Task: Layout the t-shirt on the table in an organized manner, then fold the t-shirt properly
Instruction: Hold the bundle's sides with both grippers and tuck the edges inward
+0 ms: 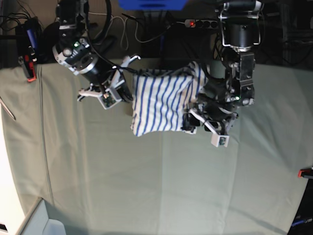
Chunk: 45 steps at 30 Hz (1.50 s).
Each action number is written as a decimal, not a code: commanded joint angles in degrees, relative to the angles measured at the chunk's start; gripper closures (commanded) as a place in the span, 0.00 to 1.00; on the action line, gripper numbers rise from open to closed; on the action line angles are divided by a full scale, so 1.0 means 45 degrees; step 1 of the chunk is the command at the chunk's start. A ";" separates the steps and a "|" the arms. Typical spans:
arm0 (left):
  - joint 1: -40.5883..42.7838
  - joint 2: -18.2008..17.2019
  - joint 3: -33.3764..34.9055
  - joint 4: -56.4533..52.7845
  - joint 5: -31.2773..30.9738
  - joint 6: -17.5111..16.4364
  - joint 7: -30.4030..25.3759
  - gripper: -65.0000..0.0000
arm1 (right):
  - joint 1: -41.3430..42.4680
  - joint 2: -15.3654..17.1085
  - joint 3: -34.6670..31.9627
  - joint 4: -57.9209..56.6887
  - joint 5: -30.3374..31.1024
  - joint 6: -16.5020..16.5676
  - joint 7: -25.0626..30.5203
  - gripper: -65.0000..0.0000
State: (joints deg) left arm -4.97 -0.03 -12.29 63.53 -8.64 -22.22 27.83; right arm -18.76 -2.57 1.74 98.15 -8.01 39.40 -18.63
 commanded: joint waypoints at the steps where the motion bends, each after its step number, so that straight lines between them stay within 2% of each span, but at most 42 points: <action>1: -0.0057 -0.0159 -0.0052 0.0271 -0.0003 0.0063 0.0076 0.37 | 0.0038 -0.0025 -0.0064 -0.0136 0.0227 0.0134 0.0243 1.00; 8: 0.0138 -0.0178 -0.0052 0.0330 -0.0003 0.0063 0.0134 0.37 | -0.0040 -0.0045 0.0014 -0.0976 0.0227 0.0134 0.0282 1.00; 15: 0.0900 -0.0120 -0.0052 0.1600 -0.0003 0.0063 0.0154 0.37 | -0.0060 -0.0064 0.0640 0.1662 0.0266 0.0134 0.0204 1.00; 20: 0.1056 -0.0120 -0.0052 0.1990 -0.0003 0.0063 0.0154 0.37 | 0.0077 -0.0279 -0.0533 0.2267 0.0266 0.0134 0.0185 1.00; 24: 0.1056 -0.0178 -0.0052 0.1971 -0.0003 0.0063 0.0154 0.37 | 0.0116 -0.0416 -0.1490 0.1310 0.0247 0.0134 0.0263 1.00; 28: 0.1056 -0.0178 -0.0052 0.2010 -0.0003 0.0063 0.0154 0.37 | 0.0546 -0.0396 -0.1588 -0.0702 0.0247 0.0134 0.0360 1.00; 35: 0.1056 -0.0178 -0.0052 0.2108 -0.0003 0.0063 0.0154 0.37 | 0.0038 -0.0064 -0.0923 -0.2890 0.0227 0.0134 0.2802 1.00; 45: 0.1056 -0.0198 -0.0052 0.2010 -0.0003 0.0063 0.0154 0.37 | 0.0253 -0.0064 0.0600 -0.4492 0.0227 0.0134 0.4053 1.00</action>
State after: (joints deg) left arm 0.60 -0.62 -12.45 71.68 -8.62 -22.13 29.54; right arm -17.82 -3.20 3.73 77.36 -6.00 40.71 0.49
